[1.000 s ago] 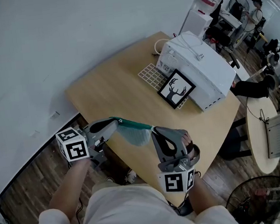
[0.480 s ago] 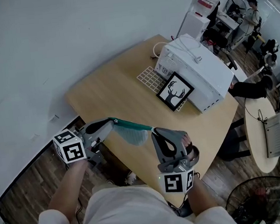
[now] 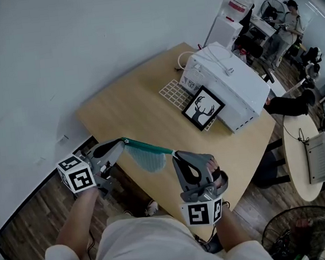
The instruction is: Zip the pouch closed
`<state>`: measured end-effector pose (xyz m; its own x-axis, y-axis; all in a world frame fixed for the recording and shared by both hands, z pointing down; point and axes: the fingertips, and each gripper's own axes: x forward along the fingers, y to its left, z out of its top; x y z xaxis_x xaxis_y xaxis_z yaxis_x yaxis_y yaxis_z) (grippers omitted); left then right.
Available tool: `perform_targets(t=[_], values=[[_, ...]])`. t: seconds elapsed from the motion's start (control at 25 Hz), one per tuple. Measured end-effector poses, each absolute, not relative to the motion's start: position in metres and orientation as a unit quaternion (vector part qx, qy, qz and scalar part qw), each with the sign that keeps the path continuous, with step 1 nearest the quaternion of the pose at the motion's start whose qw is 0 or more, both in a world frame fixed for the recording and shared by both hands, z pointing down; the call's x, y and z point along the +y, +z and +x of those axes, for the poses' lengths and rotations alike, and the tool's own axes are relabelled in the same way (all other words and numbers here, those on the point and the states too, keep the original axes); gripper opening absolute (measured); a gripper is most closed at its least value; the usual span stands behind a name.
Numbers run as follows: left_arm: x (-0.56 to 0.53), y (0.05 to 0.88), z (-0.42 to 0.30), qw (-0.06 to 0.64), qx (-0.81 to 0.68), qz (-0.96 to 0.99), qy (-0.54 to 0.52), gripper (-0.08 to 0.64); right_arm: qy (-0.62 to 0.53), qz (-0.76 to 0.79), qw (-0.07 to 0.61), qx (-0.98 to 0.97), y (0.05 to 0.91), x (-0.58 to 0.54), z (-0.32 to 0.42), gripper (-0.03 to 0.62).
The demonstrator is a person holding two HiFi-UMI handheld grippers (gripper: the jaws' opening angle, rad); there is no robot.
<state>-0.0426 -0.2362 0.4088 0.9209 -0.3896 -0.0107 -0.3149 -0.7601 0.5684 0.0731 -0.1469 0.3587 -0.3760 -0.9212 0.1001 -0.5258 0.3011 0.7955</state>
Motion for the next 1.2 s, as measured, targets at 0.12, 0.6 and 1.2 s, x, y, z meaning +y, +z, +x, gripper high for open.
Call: perform_targets(t=[0.12, 0.6, 1.2], values=[[-0.235, 0.410, -0.048, 0.283, -0.196, 0.937, -0.060, 0.012, -0.347, 0.477, 0.287, -0.755, 0.360, -0.145, 0.071, 0.015], [-0.229, 0.404, -0.058, 0.264, -0.211, 0.939, -0.058, 0.012, -0.327, 0.493, 0.284, -0.755, 0.363, -0.128, 0.076, 0.015], [-0.209, 0.422, -0.042, 0.288, -0.197, 0.936, -0.047, 0.012, -0.265, 0.525, 0.292, -0.754, 0.395, -0.111, 0.097, 0.015]])
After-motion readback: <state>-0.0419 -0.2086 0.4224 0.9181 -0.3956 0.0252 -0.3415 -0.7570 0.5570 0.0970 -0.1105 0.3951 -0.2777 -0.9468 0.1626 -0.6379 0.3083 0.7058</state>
